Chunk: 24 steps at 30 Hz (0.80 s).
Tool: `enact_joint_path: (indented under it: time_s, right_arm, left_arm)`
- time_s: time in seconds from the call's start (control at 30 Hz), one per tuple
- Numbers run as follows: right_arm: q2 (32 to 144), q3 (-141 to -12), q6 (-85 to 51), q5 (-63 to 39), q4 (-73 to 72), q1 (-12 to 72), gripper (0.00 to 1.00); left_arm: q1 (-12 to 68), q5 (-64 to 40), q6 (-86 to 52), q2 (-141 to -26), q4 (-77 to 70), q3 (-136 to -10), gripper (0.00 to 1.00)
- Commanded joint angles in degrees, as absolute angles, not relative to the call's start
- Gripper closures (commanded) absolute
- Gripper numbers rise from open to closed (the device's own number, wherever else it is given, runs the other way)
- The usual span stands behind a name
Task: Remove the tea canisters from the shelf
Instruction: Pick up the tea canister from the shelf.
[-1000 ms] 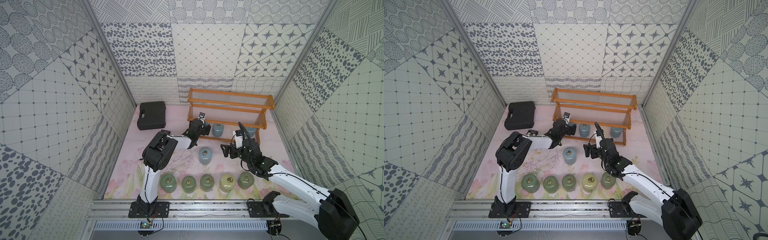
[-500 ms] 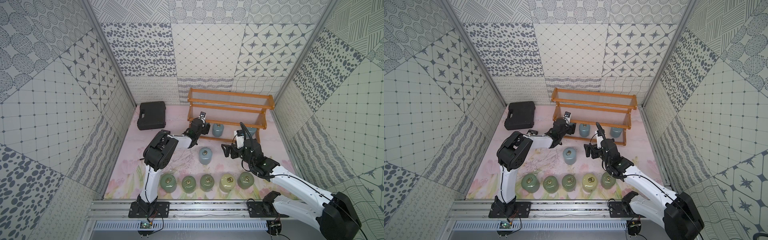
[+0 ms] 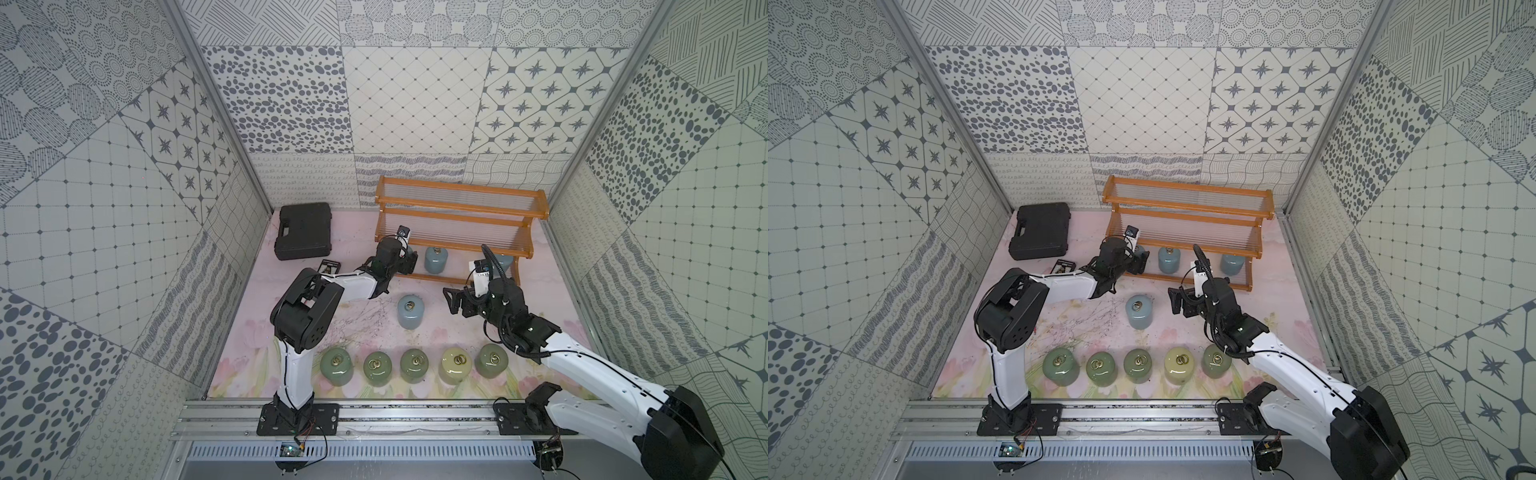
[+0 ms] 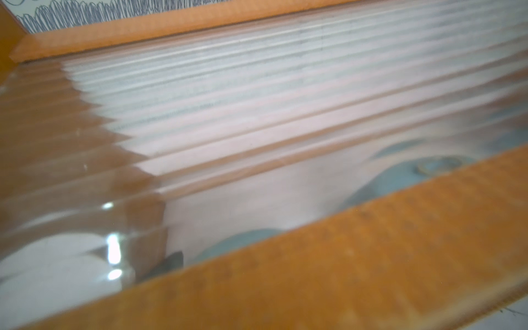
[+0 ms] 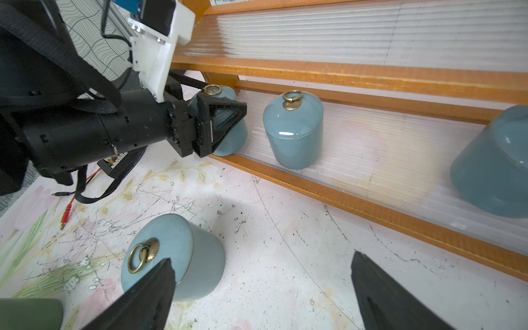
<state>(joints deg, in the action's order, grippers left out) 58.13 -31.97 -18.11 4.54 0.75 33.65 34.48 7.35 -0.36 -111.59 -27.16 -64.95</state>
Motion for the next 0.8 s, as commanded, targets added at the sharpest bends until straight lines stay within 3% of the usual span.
enact_joint_path:
  time_s: [0.0, 0.77]
  right_arm:
    - [56.9, -31.3, -18.9, 4.5, -0.9, 33.5, 0.0]
    - [59.1, -31.3, -20.1, 2.2, -3.3, 33.5, 0.0]
  left_arm:
    - [34.3, 5.1, 0.6, -106.6, -34.2, -62.6, 0.28]
    - [35.0, 9.7, -5.8, -84.8, -34.1, -35.8, 0.31]
